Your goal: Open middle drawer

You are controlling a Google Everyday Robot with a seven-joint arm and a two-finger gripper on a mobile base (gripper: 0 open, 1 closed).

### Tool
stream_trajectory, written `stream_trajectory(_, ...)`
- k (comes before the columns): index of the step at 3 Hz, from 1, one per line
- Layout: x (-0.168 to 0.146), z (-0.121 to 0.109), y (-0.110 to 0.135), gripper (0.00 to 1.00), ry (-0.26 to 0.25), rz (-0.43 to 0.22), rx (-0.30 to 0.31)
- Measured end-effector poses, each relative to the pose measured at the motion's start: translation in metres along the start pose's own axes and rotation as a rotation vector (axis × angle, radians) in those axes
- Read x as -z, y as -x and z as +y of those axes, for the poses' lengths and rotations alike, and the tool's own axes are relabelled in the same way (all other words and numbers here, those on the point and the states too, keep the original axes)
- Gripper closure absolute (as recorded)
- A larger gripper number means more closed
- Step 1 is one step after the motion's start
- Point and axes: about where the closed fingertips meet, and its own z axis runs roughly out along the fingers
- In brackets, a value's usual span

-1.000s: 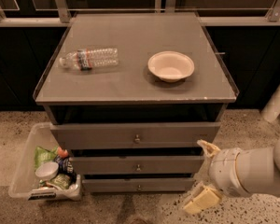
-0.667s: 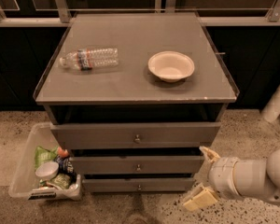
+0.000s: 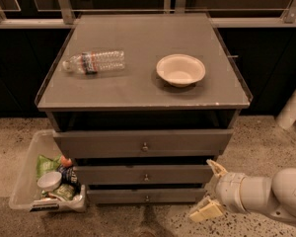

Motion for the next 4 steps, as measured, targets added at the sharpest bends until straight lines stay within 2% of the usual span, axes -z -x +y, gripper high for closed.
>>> stream_trajectory(1,-0.017,-0.004,-0.005,0.00,-0.025,-0.052,-0.010)
stream_trajectory(2,-0.061,-0.013,-0.019,0.00,-0.017,-0.107,-0.017)
stream_trajectory(3,-0.123,-0.020,-0.047,0.00,0.039,-0.087,-0.045)
stream_trajectory(4,-0.125,-0.016,-0.044,0.00,0.052,-0.086,-0.034)
